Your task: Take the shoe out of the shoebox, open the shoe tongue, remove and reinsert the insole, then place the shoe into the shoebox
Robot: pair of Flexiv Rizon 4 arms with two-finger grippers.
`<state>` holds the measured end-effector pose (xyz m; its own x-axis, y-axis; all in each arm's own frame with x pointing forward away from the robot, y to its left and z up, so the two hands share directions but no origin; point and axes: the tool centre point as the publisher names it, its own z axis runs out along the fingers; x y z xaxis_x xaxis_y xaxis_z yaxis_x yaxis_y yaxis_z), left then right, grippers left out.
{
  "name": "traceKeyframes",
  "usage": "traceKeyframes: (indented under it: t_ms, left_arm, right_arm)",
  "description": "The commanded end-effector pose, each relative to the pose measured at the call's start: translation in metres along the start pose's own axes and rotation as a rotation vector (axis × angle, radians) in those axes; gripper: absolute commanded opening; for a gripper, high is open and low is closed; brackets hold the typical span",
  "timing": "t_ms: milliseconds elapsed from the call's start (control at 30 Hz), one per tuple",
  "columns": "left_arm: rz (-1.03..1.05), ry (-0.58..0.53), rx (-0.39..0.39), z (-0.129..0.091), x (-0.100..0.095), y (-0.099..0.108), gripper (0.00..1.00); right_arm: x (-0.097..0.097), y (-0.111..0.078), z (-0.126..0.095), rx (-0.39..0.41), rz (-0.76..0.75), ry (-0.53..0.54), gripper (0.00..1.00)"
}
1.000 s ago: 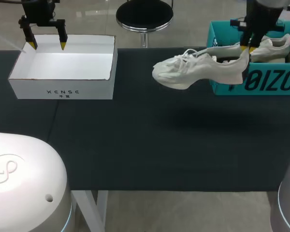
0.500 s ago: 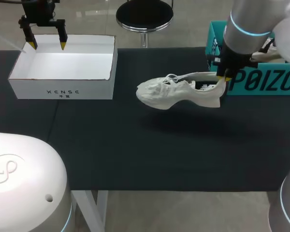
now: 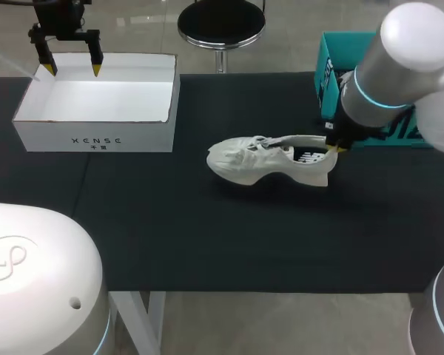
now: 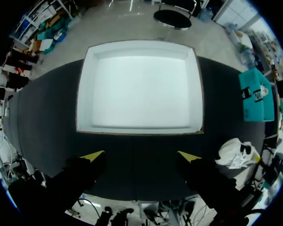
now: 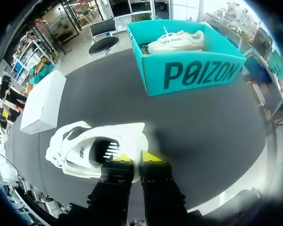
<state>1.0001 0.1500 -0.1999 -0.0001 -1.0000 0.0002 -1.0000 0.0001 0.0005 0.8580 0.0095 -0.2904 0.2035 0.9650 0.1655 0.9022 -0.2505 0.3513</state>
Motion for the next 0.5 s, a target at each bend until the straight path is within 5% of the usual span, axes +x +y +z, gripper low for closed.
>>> traceKeyframes:
  t_ms: [33, 500]
  left_arm:
    - [0.000, 0.000, 0.000, 0.000, 0.000, 0.000, 1.00]
    - [0.000, 0.000, 0.000, 0.000, 0.000, 0.000, 1.00]
  right_arm:
    - [0.000, 0.001, 0.023, 0.023, -0.016, 0.075, 0.00]
    - [-0.007, 0.006, 0.054, 0.069, -0.042, 0.092, 0.00]
